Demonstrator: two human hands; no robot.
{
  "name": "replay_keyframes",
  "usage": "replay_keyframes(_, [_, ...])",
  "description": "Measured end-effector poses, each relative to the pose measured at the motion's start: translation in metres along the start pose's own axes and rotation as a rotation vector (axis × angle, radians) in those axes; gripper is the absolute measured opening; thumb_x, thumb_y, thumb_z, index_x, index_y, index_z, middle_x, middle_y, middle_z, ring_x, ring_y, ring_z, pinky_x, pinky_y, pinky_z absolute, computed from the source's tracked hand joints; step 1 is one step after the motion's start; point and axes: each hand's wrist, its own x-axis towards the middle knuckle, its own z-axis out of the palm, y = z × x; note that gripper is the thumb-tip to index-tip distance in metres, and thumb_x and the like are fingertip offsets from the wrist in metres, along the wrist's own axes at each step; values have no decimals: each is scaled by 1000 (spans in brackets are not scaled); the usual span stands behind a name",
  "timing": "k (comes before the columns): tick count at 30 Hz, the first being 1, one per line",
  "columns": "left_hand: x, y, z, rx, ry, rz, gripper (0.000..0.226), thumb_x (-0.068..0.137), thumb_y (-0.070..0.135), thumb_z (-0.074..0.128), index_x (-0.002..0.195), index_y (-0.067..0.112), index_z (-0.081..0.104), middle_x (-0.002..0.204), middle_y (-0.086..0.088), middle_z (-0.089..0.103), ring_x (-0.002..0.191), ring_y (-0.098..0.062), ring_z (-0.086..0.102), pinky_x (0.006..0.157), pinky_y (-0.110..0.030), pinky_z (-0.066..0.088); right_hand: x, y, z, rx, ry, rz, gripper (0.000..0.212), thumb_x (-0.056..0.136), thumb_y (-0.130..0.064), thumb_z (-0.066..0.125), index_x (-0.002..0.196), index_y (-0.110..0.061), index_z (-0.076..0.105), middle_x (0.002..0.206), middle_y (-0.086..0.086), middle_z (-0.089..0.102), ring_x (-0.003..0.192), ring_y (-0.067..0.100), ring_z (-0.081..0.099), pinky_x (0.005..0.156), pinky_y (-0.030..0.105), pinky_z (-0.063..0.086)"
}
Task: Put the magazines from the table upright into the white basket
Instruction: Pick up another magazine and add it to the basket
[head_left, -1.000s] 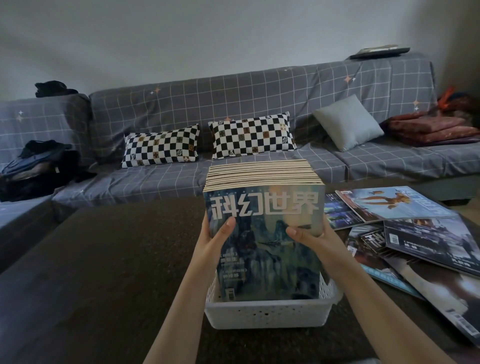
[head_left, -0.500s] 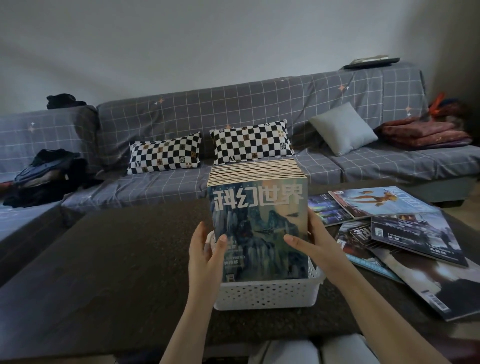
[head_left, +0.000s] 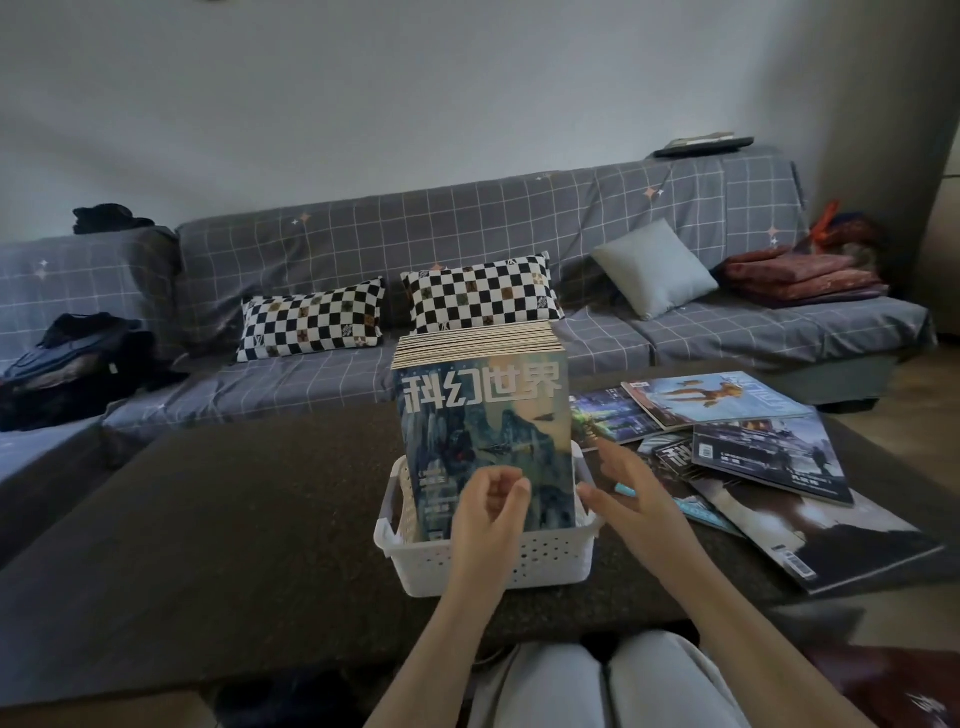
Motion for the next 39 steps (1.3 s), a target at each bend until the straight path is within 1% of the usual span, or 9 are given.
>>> replay_keyframes(7, [4,16,76,-15,-174,29,3,94,26,58,95,29,58,90,10,62,78,5,58,67,-9,44,-14,12,-57,-69,159,45,31,90,-22,59,120,-27,53,111,-12,58,101,5,58,76,14,44])
replay_keyframes(14, [27,14,167,9,-342,-52,11,95,29,54,105,30,58,99,15,61,90,1,58,68,-3,42,-3,52,-126,-148,343,213,31,90,-21,59,121,-21,55,112,-7,60,96,8,59,77,22,48])
replay_keyframes(17, [46,7,212,-17,-385,-138,9,97,30,51,104,35,55,104,14,60,94,4,56,70,-6,41,11,81,-157,-194,443,264,30,89,-21,60,119,-19,57,111,-5,63,88,2,58,66,17,45])
replay_keyframes(20, [68,-4,251,50,-380,-165,25,97,33,49,121,28,55,122,8,58,106,-1,53,81,-10,42,28,111,-182,-269,505,336,34,88,-23,62,121,-15,58,115,1,62,97,12,60,79,29,51])
replay_keyframes(23, [92,-17,282,149,-356,-168,41,98,34,48,136,19,50,138,3,50,126,-12,46,105,-33,40,44,139,-200,-408,550,398,39,87,-28,62,123,-13,58,122,8,59,112,23,54,96,38,45])
replay_keyframes(27, [114,-34,311,201,-315,-247,49,98,34,48,142,13,44,145,-3,46,132,-19,44,108,-35,37,57,164,-213,-518,555,502,45,87,-35,61,127,-13,57,126,9,58,119,31,47,98,36,36])
replay_keyframes(30, [130,-42,323,198,-271,-366,46,94,32,57,134,10,51,134,-8,57,114,-25,60,95,-38,49,61,172,-214,-534,550,504,44,88,-32,61,126,-11,58,124,10,60,117,31,49,99,38,36])
replay_keyframes(33, [144,-42,324,5,-292,-513,11,90,19,65,96,9,65,91,-7,71,58,-13,63,59,-27,53,60,174,-216,-505,566,507,42,88,-30,61,125,-9,59,123,11,61,116,29,51,100,39,37])
replay_keyframes(39, [124,-25,304,-302,-347,-723,53,85,14,72,130,-2,51,88,-4,68,45,-7,65,47,-23,51,41,151,-230,-261,663,593,49,84,-31,65,126,-7,56,121,9,63,110,25,57,85,31,42])
